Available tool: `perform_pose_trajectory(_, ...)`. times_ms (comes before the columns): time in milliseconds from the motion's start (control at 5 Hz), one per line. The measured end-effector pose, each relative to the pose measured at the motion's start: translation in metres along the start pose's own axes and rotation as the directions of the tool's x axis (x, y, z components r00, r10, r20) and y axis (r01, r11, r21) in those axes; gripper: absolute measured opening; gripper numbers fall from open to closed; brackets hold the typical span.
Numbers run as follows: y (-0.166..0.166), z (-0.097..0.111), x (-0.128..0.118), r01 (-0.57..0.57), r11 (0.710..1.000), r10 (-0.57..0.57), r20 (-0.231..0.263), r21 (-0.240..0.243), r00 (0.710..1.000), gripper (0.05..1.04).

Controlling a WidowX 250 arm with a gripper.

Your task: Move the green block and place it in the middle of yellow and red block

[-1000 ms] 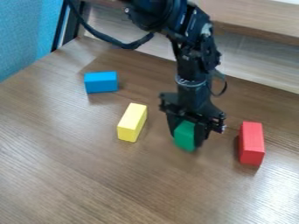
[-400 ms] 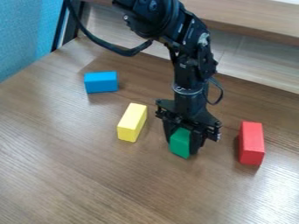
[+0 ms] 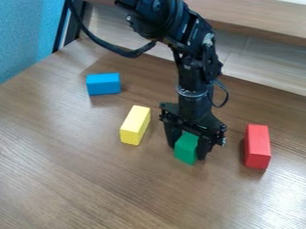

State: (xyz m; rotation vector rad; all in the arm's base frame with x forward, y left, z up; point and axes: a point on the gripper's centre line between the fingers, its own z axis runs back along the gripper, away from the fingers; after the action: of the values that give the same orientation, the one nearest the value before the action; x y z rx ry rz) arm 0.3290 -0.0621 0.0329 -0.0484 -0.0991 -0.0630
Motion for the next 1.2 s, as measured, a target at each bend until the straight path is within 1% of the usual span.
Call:
perform_pose_trajectory(200, 0.0, 0.003, -0.002, -0.008, 1.0, 0.008, -0.009, -0.002, 1.0, 1.006)
perform_pose_trajectory(400, -0.003, 0.036, 0.009, -0.01, 1.0, 0.011, 0.07, -0.011, 0.998, 1.001)
perform_pose_trajectory(600, 0.002, 0.06, 0.017, -0.027, 0.999, 0.032, 0.124, -0.035, 0.992, 1.001)
perform_pose_trajectory(800, 0.016, 0.071, 0.024, -0.067, 0.997, 0.071, 0.138, -0.031, 0.988, 1.001)
perform_pose_trajectory(1000, 0.028, 0.081, 0.034, -0.083, 0.996, 0.084, 0.171, -0.012, 0.982, 1.001)
perform_pose_trajectory(1200, 0.051, 0.092, 0.043, -0.134, 0.991, 0.133, 0.196, -0.004, 0.972, 1.001)
